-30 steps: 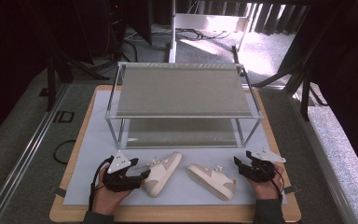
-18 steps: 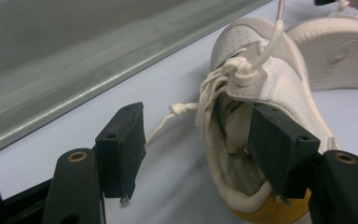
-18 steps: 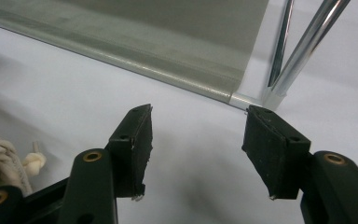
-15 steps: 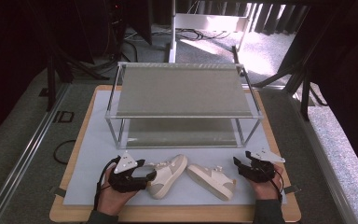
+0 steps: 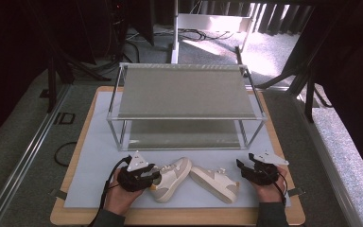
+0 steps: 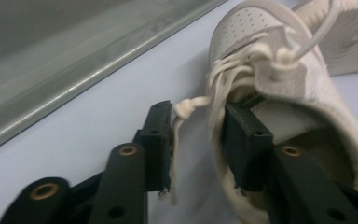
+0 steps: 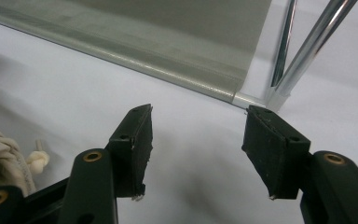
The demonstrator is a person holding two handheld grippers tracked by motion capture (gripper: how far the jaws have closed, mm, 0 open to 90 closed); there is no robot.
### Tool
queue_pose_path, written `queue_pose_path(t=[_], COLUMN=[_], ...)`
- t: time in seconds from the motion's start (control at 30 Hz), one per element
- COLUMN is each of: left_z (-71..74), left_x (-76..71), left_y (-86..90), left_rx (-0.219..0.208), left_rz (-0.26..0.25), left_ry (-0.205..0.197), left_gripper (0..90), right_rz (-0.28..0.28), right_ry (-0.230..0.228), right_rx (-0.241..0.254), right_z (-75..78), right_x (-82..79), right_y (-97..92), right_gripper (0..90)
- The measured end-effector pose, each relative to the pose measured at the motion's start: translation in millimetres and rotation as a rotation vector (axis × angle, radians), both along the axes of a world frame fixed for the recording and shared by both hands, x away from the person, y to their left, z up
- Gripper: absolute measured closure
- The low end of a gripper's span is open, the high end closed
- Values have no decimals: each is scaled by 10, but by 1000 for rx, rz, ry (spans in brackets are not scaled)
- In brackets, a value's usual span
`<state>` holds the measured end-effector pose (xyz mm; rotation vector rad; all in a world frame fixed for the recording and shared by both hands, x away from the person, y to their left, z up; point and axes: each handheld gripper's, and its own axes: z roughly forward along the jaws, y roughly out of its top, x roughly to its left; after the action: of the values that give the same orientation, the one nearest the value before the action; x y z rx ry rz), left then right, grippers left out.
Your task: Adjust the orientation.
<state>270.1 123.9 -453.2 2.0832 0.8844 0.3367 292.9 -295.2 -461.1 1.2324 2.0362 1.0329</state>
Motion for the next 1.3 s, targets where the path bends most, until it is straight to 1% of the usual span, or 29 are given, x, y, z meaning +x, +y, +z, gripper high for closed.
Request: queue_pose_path(t=[0.07,0.1,0.17,0.2,0.23,0.27,0.3,0.37,0.4,0.43,0.47,0.5,0.53,0.57,0.6,0.63,0.67,0.73,0.77,0.8,0.87,0.97,1.1,1.17,1.23,1.27,1.3], left_z=[8,17,26,26,14,8,-3,-3,4,11,21,26,32,32,44,49,56,72,72,80,83,91,96,96,83,76,71], left_x=[6,9,25,25,32,36,42,42,49,49,45,45,47,47,44,45,42,34,34,32,25,3,-16,-16,-12,-11,-9], left_y=[-8,-15,-10,-10,-3,6,24,24,51,48,41,42,50,50,68,92,110,146,146,176,191,182,134,134,107,102,93], left_rx=[3,-2,-8,-8,-29,-36,-67,-67,-119,-123,-119,-125,-141,-141,-144,-152,-155,-141,-141,-139,-137,-123,-96,-96,-99,-106,-113], left_rz=[-5,-8,-22,-22,-17,-17,-20,-20,-16,-14,-5,0,12,12,49,66,91,141,141,168,199,230,237,237,234,227,208], left_ry=[4,6,22,22,31,35,52,52,65,65,60,60,61,61,56,58,57,45,45,51,49,43,24,24,20,22,20], left_gripper=[643,686,723,737,737,764,779,792,792,812,814,815,817,818,818,819,819,818,817,817,815,814,803,798,772,772,761], right_rz=[-1,-1,0,0,1,4,5,5,5,5,5,4,3,3,3,3,2,0,0,1,3,6,5,6,6,7,7], right_ry=[2,2,2,2,2,3,2,2,2,0,0,0,0,0,0,-2,-3,-4,-4,-4,-4,-6,-8,-8,-8,-8,-9], right_rx=[1,-1,0,0,-2,-3,-5,-6,-6,-6,-6,-5,-5,-5,-4,-4,-3,-3,-3,-3,-5,-7,-7,-6,-6,-5,-5], right_z=[-2,-6,-8,-8,-8,-12,-13,-14,-14,-14,-14,-14,-14,-14,-13,-9,-7,-8,-8,-9,-8,-7,-2,-1,3,5,7], right_x=[1,4,4,4,3,4,5,5,5,5,4,4,4,4,3,0,-2,-2,-2,-1,-2,-4,-8,-9,-12,-13,-14], right_y=[-2,-5,-4,-4,-2,2,4,6,6,6,5,3,1,1,-1,-6,-8,-11,-11,-11,3,10,2,0,-1,-1,1], right_gripper=[419,419,419,419,419,418,418,418,419,419,420,419,419,419,420,420,420,421,421,421,422,423,423,423,423,422,423])
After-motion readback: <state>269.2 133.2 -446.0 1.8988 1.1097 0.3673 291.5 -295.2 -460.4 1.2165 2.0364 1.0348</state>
